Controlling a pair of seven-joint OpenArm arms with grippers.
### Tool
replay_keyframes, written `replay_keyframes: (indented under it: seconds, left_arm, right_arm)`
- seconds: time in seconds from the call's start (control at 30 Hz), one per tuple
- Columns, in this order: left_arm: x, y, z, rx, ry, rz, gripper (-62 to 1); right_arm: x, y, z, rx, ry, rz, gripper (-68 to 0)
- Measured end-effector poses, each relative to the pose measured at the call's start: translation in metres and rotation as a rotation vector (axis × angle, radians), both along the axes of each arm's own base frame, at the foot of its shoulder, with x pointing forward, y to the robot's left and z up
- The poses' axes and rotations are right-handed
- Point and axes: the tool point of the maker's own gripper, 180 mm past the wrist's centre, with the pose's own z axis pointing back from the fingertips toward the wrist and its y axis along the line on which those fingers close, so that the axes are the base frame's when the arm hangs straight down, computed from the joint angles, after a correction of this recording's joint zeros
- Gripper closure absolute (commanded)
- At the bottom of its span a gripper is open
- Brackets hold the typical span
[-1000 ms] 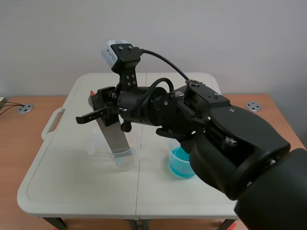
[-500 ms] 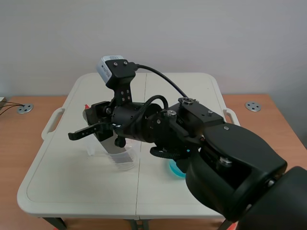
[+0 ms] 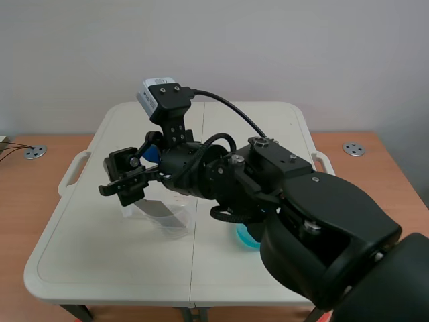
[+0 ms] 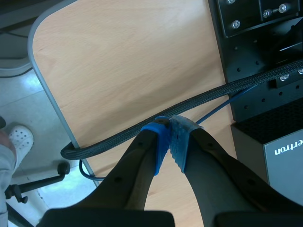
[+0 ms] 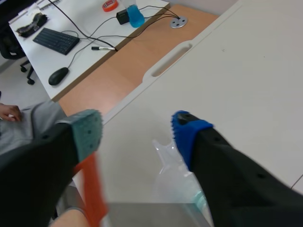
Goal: Hold the metal plate by the orange handle, dip it into the blue solution, take it out and point at it, then put the plate back in the beaker on the left.
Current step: 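Return to the home posture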
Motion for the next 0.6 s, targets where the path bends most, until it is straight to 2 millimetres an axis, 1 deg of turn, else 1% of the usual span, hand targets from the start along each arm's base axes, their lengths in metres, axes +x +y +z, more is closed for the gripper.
replay_keyframes:
  seconds: [0.1,0.2,0.4,0.5,0.6]
  left_arm:
    - [-0.001,0.010,-0.003,0.035,0.024,0.074,-3.2]
    - [0.004,0.024,-0.004,0.096,0.004,0.132,-3.2]
    - [0.009,0.057,-0.003,0.225,-0.006,0.173,-3.2]
    - [0.011,0.061,-0.002,0.229,-0.014,0.165,-3.2]
    - [0.016,0.060,-0.001,0.229,-0.029,0.142,-3.2]
  right_arm:
    - [0.001,-0.002,-0.003,-0.036,-0.023,0.003,-50.5]
    - [0.007,-0.008,-0.003,-0.054,-0.042,-0.016,-51.5]
    - [0.027,-0.030,0.004,-0.035,-0.060,-0.098,-51.5]
    - [0.039,-0.043,0.007,-0.053,-0.082,-0.135,-51.5]
    - [0.052,-0.053,0.016,-0.050,-0.105,-0.170,-51.5]
